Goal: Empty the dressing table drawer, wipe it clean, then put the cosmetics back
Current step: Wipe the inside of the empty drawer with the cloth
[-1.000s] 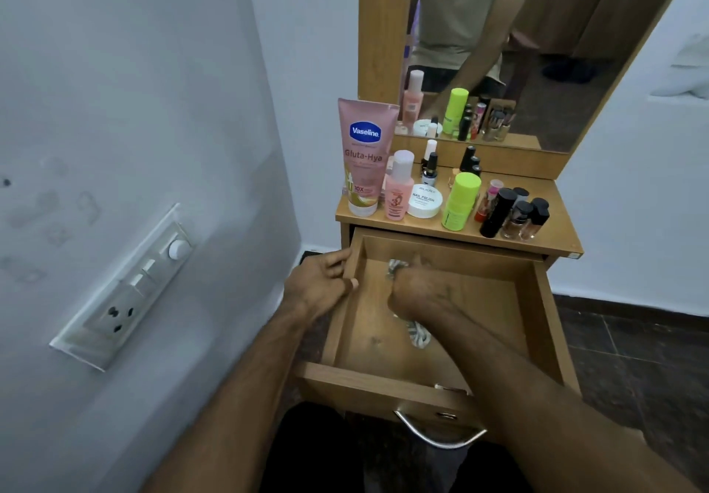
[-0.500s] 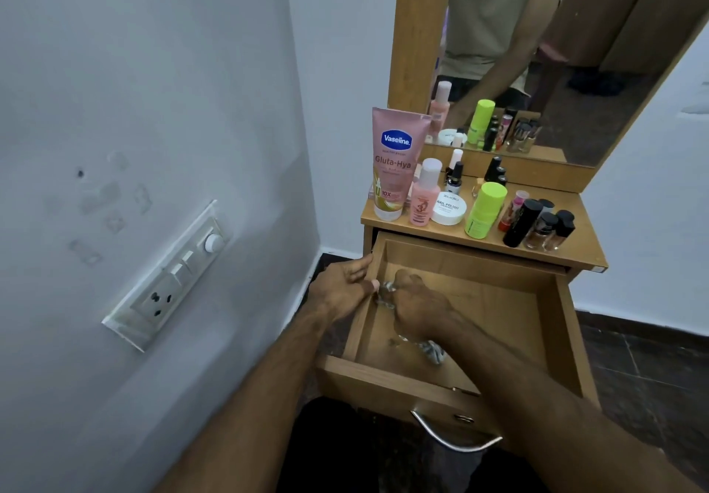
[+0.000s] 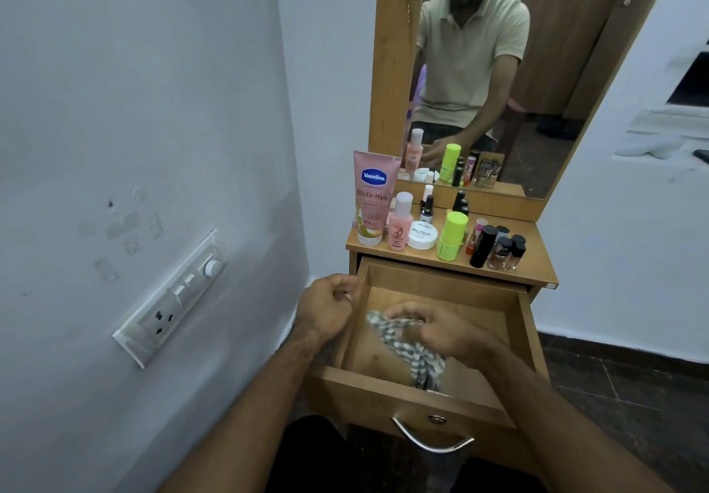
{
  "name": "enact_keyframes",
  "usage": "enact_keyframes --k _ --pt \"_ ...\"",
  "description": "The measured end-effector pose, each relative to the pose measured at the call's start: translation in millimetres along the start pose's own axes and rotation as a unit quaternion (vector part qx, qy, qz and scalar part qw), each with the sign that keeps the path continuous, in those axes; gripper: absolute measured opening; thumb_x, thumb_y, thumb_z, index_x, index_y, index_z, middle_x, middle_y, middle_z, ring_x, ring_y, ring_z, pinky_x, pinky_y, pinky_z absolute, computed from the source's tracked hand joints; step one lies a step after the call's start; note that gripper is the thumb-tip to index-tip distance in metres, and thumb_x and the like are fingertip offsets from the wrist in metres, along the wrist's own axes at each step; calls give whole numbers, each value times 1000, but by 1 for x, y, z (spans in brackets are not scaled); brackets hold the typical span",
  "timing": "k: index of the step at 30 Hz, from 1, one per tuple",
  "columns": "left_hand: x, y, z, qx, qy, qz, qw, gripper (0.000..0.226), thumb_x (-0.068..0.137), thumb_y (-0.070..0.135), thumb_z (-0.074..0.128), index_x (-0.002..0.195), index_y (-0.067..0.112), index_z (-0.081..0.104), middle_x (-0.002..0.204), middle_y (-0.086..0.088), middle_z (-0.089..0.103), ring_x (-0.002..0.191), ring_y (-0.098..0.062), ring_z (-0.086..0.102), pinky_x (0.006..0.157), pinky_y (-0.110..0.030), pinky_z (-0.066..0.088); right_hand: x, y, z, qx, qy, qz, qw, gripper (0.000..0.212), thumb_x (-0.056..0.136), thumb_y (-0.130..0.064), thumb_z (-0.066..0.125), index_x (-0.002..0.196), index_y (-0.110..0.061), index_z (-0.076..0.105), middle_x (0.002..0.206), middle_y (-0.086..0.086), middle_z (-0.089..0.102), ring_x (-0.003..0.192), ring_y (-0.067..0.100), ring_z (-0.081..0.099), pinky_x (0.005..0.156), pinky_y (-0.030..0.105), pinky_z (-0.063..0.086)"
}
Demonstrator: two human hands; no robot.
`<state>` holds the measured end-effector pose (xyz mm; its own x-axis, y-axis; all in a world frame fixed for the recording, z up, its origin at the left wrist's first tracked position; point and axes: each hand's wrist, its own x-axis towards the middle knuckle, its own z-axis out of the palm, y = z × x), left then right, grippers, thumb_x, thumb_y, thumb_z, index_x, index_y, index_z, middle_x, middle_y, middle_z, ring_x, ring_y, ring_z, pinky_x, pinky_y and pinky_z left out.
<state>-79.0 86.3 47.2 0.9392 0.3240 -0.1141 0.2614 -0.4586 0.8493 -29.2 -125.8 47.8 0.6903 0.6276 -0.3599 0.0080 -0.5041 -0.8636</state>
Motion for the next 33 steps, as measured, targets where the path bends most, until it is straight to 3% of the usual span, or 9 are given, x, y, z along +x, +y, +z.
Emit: enact_keyframes --k 3,7,9,11,13,18,23,27,33 --pt "-7 20 1 -5 3 0 1000 15 98 33 62 98 25 76 99 9 75 97 -13 69 93 -41 58 -17 0 -18 104 83 -10 991 23 93 -2 66 111 -16 65 103 9 71 73 12 69 61 26 56" --pt "-13 57 15 -99 -126 -56 985 55 83 73 62 95 21 77 83 5 78 75 -15 76 67 -30 61 -31 -7 -13 30 207 -76 975 24 89 -5 71 101 -24 64 108 3 66 86 16 69 66 26 56" --pt "-13 72 25 -152 -136 -55 977 43 87 58 69 97 17 78 87 1 79 79 -15 77 69 -29 62 -36 -10 -9 -7 233 -121 965 27 86 -5 75 100 -26 64 112 0 57 97 18 66 76 27 56" --pt "-12 81 34 -169 -107 -35 979 18 94 28 71 98 12 77 93 -6 78 87 -21 76 81 -40 63 -40 -9 -9 2 233 -146 961 28 83 -12 82 101 -25 65 114 -1 52 105 15 62 88 29 56" --pt "-10 85 36 -160 -91 -12 983 13 96 13 64 100 12 76 97 -7 78 94 -25 75 89 -46 60 -46 -6 -13 39 231 -146 961 29 81 -24 85 102 -25 65 117 -1 51 108 13 60 89 30 56" --pt "-10 102 34 -137 -120 38 982 20 101 17 58 115 18 72 108 -1 76 102 -19 71 96 -41 56 -51 -3 -31 126 265 -111 949 49 77 -46 83 115 -28 59 117 -1 64 102 9 67 79 29 60" --pt "-11 119 41 -156 -114 93 977 17 103 18 55 112 19 70 103 -1 76 100 -21 72 92 -42 58 -56 -11 -43 168 279 -150 933 41 81 -31 84 117 -27 64 105 1 71 86 12 74 65 19 55" --pt "-4 122 47 -138 -105 132 976 16 103 22 56 108 28 70 100 5 76 95 -16 72 88 -42 60 -62 -9 -55 191 273 -147 931 40 85 -20 81 121 -23 64 111 7 69 89 20 74 76 35 61" --pt "-4 125 54 -144 -107 164 970 19 103 23 56 105 36 71 96 13 75 91 -7 71 80 -30 59 -64 -11 -68 261 257 -165 916 46 85 6 70 123 -19 66 113 10 71 94 19 73 73 27 58"
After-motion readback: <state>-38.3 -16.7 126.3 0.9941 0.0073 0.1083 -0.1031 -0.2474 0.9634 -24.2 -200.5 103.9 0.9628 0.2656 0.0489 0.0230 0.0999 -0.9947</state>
